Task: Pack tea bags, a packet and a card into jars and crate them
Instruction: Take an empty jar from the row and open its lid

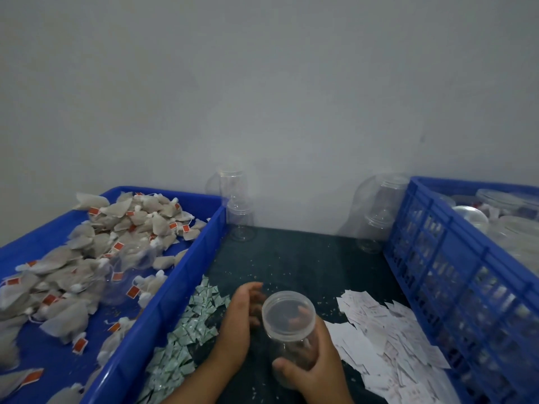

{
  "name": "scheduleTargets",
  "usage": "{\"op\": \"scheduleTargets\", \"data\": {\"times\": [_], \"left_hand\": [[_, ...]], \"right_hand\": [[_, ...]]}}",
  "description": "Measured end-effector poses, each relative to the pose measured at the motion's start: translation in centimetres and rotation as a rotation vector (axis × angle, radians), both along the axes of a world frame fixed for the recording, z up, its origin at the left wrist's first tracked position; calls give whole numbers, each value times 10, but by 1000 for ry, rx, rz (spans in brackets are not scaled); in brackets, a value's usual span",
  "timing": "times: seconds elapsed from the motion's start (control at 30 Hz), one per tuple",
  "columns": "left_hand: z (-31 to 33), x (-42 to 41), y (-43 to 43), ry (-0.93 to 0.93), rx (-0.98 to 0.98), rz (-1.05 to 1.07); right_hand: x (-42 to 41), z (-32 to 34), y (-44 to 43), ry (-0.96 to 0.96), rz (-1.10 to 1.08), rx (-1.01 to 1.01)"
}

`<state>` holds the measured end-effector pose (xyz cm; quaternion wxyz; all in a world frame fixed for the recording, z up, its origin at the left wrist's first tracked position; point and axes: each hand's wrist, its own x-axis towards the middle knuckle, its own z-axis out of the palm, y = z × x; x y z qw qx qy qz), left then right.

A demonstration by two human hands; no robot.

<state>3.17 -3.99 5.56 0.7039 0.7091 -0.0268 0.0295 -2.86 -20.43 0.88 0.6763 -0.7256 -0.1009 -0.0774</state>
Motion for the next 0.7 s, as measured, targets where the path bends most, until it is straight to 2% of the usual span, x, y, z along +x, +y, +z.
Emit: {"op": "scheduleTargets", "data": {"times": [0.07, 0.1, 0.17, 0.23, 0.27, 0.37, 0.47, 0.63, 0.7], "left_hand": [[21, -5, 12, -202, 143, -112], [33, -8, 17, -310, 284, -232], [51, -14, 23, -495, 686, -450], [60, -20, 21, -639, 998, -526], [62, -24, 19, -666, 1072, -517], [60, -34, 15, -668, 1149, -418], [55, -40, 12, -603, 1180, -304], [57, -50, -2, -404, 1265, -98], [67, -48, -2, -268, 1184, -87]], "right_hand": [[0, 4, 0, -15, 26, 3], [1, 5, 1, -20, 36, -13], [-2, 6, 2, -24, 41, -78], [-5, 6, 3, 10, 30, -174], [-8, 7, 4, 39, 23, -211], [-12, 7, 4, 57, -10, -286], [-13, 8, 7, -26, -95, -362], [-17, 12, 10, -157, -220, -462], [-16, 14, 11, -241, -310, -481]]}}
